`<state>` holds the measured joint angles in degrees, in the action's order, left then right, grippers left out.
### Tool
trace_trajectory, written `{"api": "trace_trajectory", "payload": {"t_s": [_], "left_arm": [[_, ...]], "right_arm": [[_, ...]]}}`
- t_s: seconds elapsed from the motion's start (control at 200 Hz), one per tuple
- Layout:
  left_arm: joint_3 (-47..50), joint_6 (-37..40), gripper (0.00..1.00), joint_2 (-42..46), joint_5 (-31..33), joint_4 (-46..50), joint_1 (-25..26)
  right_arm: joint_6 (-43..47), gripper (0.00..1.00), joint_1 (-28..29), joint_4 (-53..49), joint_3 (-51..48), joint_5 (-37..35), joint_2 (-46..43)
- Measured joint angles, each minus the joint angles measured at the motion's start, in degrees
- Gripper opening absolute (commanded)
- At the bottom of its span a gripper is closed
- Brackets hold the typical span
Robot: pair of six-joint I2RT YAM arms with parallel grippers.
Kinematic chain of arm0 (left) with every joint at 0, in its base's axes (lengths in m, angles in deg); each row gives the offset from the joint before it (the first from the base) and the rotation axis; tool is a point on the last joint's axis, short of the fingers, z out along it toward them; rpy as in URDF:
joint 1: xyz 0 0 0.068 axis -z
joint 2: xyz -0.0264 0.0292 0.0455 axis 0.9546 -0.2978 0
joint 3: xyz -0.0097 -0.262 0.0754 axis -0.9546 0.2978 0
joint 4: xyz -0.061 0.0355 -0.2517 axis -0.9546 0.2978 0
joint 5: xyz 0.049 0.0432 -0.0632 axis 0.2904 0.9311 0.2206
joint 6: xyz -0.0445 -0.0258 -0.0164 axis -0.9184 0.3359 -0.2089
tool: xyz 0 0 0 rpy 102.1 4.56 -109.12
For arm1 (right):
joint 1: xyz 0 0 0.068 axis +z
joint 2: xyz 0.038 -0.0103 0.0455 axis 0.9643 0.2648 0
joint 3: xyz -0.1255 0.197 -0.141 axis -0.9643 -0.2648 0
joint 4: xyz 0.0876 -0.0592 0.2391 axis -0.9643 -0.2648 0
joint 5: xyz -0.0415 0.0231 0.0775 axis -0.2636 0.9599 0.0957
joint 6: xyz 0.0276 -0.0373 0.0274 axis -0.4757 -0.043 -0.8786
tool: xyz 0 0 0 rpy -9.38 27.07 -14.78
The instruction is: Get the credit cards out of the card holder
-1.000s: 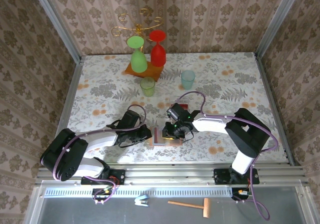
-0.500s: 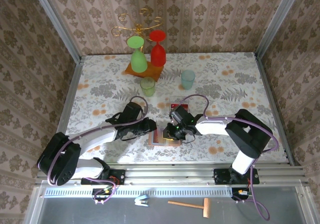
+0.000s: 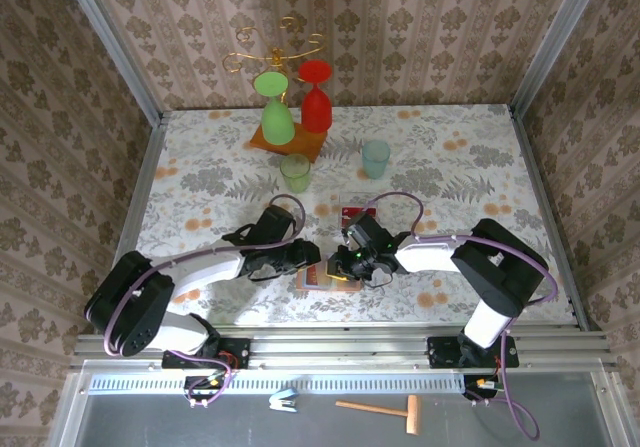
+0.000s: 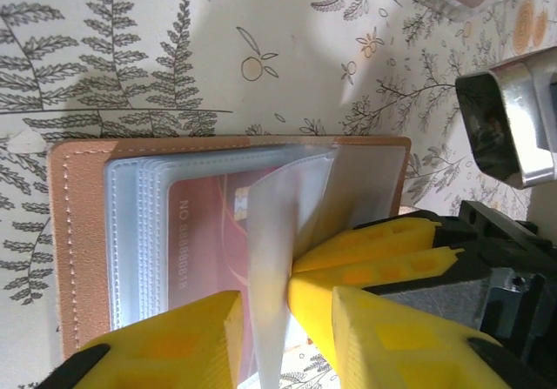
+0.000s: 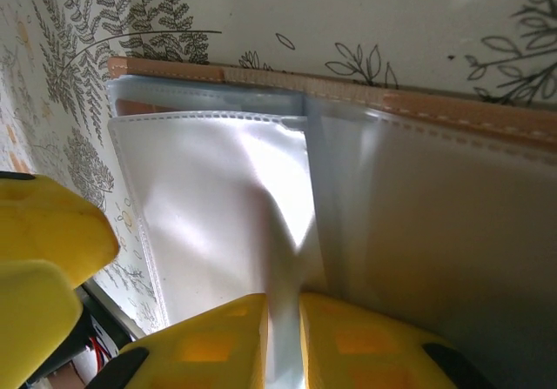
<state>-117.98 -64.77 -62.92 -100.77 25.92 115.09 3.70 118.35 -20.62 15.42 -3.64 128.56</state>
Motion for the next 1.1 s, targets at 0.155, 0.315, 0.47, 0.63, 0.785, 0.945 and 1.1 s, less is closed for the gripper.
{"api": "trace_trajectory", "payload": {"t_s": [0.155,0.315,0.47,0.63,0.785,0.945,1.1], "left_arm": [[0.0,-0.63,0.3,-1.53,-0.02,-1.03,0.48],[0.0,-1.07,0.27,-2.6,-0.07,-2.34,0.7],[0.0,-1.31,0.25,-3.17,-0.24,-3.19,0.74],[0.0,-1.6,0.25,-3.34,-0.46,-3.63,0.74],[0.0,-1.88,0.25,-3.39,-0.7,-3.91,0.92],[0.0,-1.9,0.27,-3.39,-1.09,-3.91,1.07],[-0.2,-1.92,0.31,-3.39,-1.11,-3.8,1.29]], "right_arm": [[-0.17,0.17,-0.07,0.17,-0.09,0.07,-0.02],[-0.2,0.18,-0.07,0.28,-0.09,0.07,-0.04],[-0.2,0.18,-0.07,0.28,-0.09,0.04,-0.48],[-0.22,0.2,-0.07,-0.44,-0.09,-0.2,-2.16],[-0.2,0.21,-0.07,-2.19,-0.09,-1.03,-5.55],[-0.17,0.21,-0.28,-5.11,-0.07,-2.12,-9.57],[0.07,0.22,-1.38,-8.24,-0.07,-3.45,-13.35]]}}
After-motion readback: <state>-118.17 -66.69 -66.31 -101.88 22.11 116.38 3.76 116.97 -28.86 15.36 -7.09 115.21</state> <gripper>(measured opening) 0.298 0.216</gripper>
